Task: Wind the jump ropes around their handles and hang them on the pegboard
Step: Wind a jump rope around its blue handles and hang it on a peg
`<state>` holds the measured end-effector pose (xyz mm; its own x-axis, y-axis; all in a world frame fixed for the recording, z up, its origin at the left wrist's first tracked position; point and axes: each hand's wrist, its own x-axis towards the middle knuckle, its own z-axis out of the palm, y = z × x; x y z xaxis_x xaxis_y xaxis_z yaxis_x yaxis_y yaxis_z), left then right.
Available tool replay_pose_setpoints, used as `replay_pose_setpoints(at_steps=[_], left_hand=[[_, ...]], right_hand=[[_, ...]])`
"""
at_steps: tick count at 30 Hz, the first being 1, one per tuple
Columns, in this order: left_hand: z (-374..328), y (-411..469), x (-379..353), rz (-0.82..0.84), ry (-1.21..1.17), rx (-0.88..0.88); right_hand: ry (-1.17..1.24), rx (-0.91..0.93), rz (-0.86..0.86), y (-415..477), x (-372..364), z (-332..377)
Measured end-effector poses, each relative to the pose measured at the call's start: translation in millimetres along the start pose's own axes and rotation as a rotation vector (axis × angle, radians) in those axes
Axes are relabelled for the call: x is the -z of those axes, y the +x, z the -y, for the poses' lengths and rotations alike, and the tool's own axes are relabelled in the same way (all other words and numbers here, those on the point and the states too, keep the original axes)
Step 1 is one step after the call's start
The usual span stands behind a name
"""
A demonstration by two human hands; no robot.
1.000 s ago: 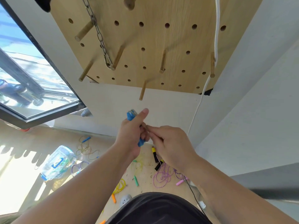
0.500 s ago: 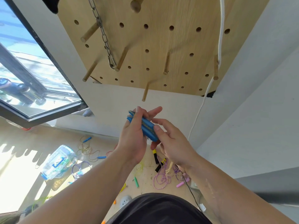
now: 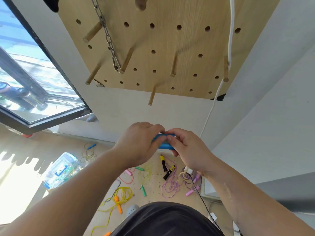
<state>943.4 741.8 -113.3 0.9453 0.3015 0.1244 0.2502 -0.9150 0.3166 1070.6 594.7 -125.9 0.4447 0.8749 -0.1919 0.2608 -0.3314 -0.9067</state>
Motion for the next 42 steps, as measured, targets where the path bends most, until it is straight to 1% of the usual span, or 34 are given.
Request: replay_pose_setpoints(at_steps=[1,2,3,5,8,12,14,16,20,22,25,30,33,35,38,40,42], left_hand=[[-2,1,4,0.098,0.023,-0.006],[-3,3,7,0.158,0.022,-0.002],[-3,4,8,0.198,0.012,0.010],[-5,5,8,0.237,-0.083,0.046],[-6,7,5,0.208,-0.253,0.095],[-7,9,1,0.121,-0.358,0.132],[-9,10,-1,0.090,-0.413,0.169],[-9,11,-4,0.086,-0.442,0.214],[1,9,-9,0.060,-0.491,0.364],[6,8,-6,0.047,-0.539,0.440],[4,7,2,0.088,-0.716,0.492],[-5,8,11,0.141,-1.186,0.520],[-7,6,15,0.227,-1.312,0.479],[-7,2,16,0.316,-1.249,0.408],[-9,-2,15,0.462,-1.074,0.270],[-12,-1,14,0.529,-0.939,0.201],[-15,2,12,0.574,-0.739,0.152]], right_hand=[[-0.016,-0.007,0.009,0,2,0],[-0.032,-0.008,0.014,1,4,0],[-0.048,-0.008,0.021,1,5,0],[-0.048,-0.001,0.033,1,8,0],[0.025,0.001,0.029,1,12,0],[0.053,0.015,0.011,0,15,0],[0.026,0.002,-0.007,1,17,0],[-0.107,0.008,0.012,2,21,1],[-0.491,0.068,0.081,-1,33,3],[-0.600,0.083,0.100,-3,38,4],[-0.580,0.128,0.112,-6,42,5],[-0.380,0.151,0.141,-9,39,1],[-0.298,0.119,0.208,-7,44,-1],[-0.269,0.098,0.285,-4,52,-3],[-0.208,0.056,0.443,2,62,-2],[-0.289,0.051,0.547,9,66,1],[-0.411,0.048,0.616,17,65,7]])
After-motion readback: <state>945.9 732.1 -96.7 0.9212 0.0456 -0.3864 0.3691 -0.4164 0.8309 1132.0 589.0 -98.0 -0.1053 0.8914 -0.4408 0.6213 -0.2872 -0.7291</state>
